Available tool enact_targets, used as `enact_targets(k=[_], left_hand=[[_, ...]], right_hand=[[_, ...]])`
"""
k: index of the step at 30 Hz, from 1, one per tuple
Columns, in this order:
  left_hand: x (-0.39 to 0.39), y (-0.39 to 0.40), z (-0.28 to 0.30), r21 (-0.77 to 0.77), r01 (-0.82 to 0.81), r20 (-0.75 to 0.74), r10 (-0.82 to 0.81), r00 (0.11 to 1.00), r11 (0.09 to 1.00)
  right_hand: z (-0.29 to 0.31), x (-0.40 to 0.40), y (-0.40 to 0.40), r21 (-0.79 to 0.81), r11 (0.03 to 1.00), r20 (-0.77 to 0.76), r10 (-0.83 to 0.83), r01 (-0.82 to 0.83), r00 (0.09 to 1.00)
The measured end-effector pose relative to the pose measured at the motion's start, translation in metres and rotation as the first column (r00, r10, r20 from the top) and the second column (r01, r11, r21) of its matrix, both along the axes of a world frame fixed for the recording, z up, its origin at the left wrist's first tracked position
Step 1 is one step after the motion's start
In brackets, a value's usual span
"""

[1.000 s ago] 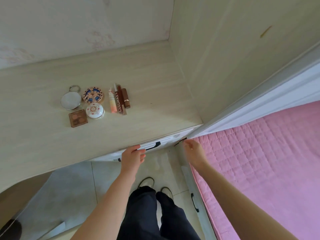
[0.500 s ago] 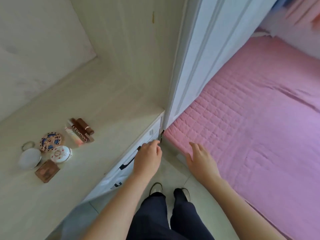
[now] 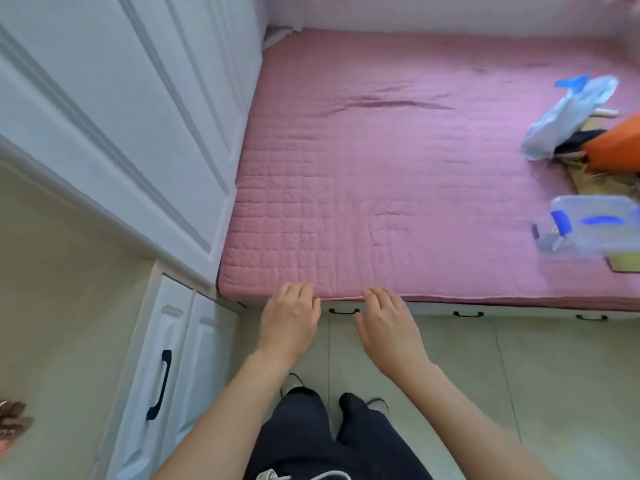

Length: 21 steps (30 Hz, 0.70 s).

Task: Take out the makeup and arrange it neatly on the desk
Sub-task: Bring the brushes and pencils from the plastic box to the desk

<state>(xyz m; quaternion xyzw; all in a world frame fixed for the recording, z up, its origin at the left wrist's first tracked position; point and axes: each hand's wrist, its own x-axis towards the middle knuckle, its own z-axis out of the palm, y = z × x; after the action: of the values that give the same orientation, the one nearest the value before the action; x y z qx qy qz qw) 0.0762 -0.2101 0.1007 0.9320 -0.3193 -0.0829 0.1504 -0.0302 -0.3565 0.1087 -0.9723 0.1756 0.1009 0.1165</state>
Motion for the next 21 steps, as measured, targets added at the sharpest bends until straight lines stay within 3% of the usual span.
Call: enact_targets(k=[9, 21], left_hand=[[-0.114, -0.137, -0.003, 0.049, 0.368, 0.008, -0.369, 0.929, 0.928], [-0.236, -0.277, 0.007, 0.052, 0.749, -0.054, -0.747, 0.662, 0.660]], right_hand=[[-0.008, -0.152, -0.101, 0.010, 0.918, -0.070, -0.396, 0.398, 0.916], [0.000, -0.294, -0.171, 0.079, 0.650, -0.020, -0.757, 0.755, 0.653]])
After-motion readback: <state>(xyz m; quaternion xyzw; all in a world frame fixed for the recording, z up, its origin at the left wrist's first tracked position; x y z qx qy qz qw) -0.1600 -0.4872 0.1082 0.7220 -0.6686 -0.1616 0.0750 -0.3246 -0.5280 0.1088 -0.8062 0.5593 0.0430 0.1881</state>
